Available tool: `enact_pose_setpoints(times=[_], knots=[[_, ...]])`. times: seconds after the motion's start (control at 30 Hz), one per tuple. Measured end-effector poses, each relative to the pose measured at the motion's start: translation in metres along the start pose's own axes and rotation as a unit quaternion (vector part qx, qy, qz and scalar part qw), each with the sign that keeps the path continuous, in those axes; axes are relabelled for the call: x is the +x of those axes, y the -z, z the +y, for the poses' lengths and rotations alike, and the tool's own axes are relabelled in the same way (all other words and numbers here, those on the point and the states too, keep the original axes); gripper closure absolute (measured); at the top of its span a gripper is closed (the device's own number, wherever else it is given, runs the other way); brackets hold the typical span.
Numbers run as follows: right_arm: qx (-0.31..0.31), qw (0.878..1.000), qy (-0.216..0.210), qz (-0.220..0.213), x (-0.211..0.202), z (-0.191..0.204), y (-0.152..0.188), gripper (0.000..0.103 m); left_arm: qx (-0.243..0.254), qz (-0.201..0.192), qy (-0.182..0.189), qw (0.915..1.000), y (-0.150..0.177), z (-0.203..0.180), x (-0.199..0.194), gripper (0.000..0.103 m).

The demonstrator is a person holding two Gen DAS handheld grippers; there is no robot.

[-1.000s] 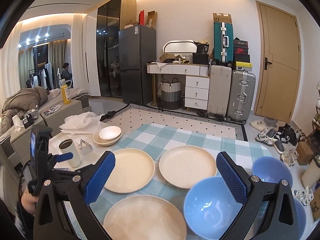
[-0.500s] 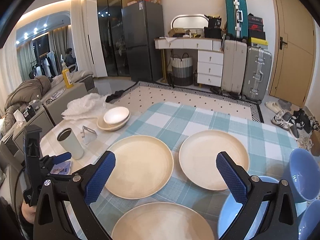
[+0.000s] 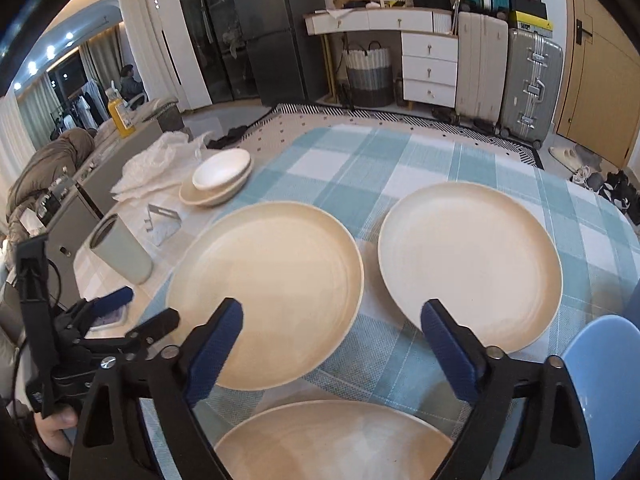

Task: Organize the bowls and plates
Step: 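Move the left tool to the rim of the large cream plate while the right tool approaches the same rim, then close the left gripper on the plate rim while the right gripper closes beside it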

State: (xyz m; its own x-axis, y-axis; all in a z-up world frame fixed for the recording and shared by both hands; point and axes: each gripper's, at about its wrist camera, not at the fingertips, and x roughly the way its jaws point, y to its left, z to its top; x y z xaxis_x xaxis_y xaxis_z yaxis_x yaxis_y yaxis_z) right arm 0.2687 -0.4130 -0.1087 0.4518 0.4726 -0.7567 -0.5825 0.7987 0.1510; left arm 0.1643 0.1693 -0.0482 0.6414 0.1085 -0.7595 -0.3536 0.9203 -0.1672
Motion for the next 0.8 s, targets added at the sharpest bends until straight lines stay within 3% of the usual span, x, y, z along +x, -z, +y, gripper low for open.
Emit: enact_pose_setpoints(times=[0.1,0.23,0.37,0.47,0.5,0.73,0.8], knots=[[-0.004,1.0,-0.013,0.016,0.015,0.002,0.004,0.023,-0.009,0.018,0.009,0.9998,0.0,0.002,0.005,0.014],[0.006,0.999,-0.028,0.031,0.026,0.001,0.006,0.025,-0.021,0.034,0.035,0.9986,0.002,0.004,0.014,0.039],[0.006,0.999,-0.027,0.046,0.036,0.002,0.006,0.029,-0.018,0.034,0.034,0.9987,0.002,0.002,0.018,0.049],[0.008,0.998,-0.029,0.059,0.044,0.002,0.008,0.049,-0.012,0.034,0.031,0.9989,0.002,0.0,0.019,0.061],[0.009,0.998,-0.023,0.065,0.048,0.001,0.008,0.05,-0.006,0.034,0.023,0.9991,0.002,0.0,0.019,0.064],[0.008,0.997,-0.017,0.078,0.063,0.001,0.012,0.057,0.008,0.029,0.02,0.9994,0.002,-0.003,0.019,0.07],[0.005,0.997,-0.006,0.078,0.066,0.002,0.012,0.064,0.001,0.03,0.024,0.9993,0.002,-0.001,0.02,0.071]])
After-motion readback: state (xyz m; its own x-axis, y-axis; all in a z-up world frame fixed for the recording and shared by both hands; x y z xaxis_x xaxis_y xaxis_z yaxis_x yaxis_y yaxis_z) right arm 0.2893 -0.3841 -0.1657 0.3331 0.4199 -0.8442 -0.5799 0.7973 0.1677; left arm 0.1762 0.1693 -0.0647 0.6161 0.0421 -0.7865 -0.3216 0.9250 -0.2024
